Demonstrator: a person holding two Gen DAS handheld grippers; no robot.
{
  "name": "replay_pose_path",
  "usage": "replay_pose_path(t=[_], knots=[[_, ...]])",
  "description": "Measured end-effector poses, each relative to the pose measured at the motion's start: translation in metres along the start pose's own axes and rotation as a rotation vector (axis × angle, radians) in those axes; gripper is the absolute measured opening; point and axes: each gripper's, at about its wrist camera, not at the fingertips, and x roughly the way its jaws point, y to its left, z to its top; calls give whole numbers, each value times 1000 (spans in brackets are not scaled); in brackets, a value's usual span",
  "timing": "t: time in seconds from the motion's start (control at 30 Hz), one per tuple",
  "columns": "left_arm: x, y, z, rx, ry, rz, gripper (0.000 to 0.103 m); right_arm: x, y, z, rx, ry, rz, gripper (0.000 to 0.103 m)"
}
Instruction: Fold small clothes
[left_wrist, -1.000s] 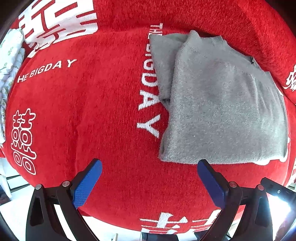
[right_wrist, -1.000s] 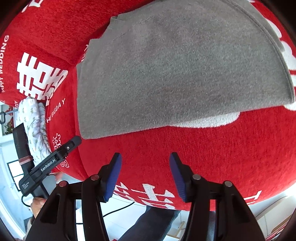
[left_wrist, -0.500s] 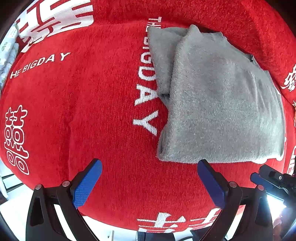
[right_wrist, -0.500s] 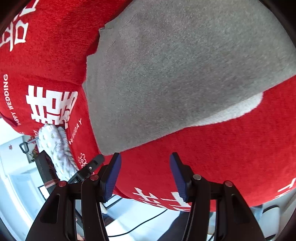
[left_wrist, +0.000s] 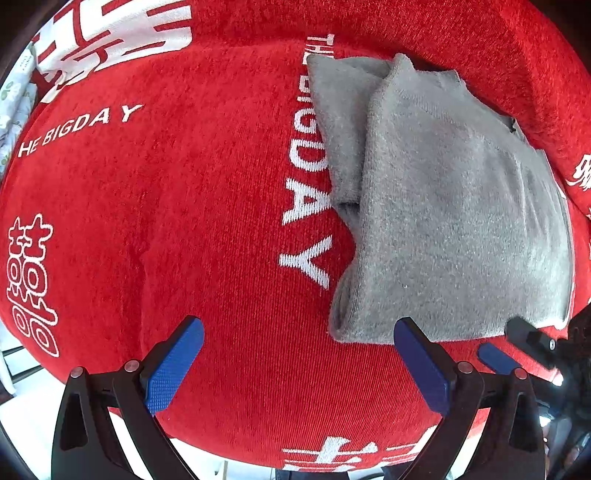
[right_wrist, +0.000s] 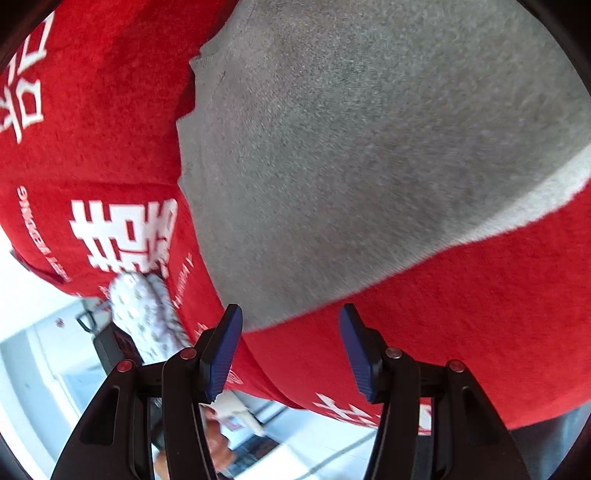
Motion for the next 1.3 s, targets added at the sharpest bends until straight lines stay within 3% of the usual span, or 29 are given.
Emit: replay_pose_path(t=[0.3, 0.53, 0.77, 0.9, 1.0, 1.13, 1.3], knots=[[6, 0, 15, 0, -12, -23, 103, 21, 13, 2, 14, -24, 71, 63], [5, 21, 34, -94, -44, -197, 103, 27, 15, 2, 35, -72, 125, 66], [5, 41, 54, -123, -45, -274, 103, 31, 21, -2, 55, -60, 156, 69], [5, 49, 63, -124, -46, -280, 103, 14, 14, -20, -22, -56, 42, 69], [4, 49, 62, -110, -37, -262, 103, -12, -4, -26, -31, -152, -9, 69], [8, 49, 45, -110, -23, -261, 103, -20, -19, -11, 40, -226, 77, 69], [8, 50, 44, -127, -17, -308, 103, 23, 6, -1, 11, -155, 147, 68]])
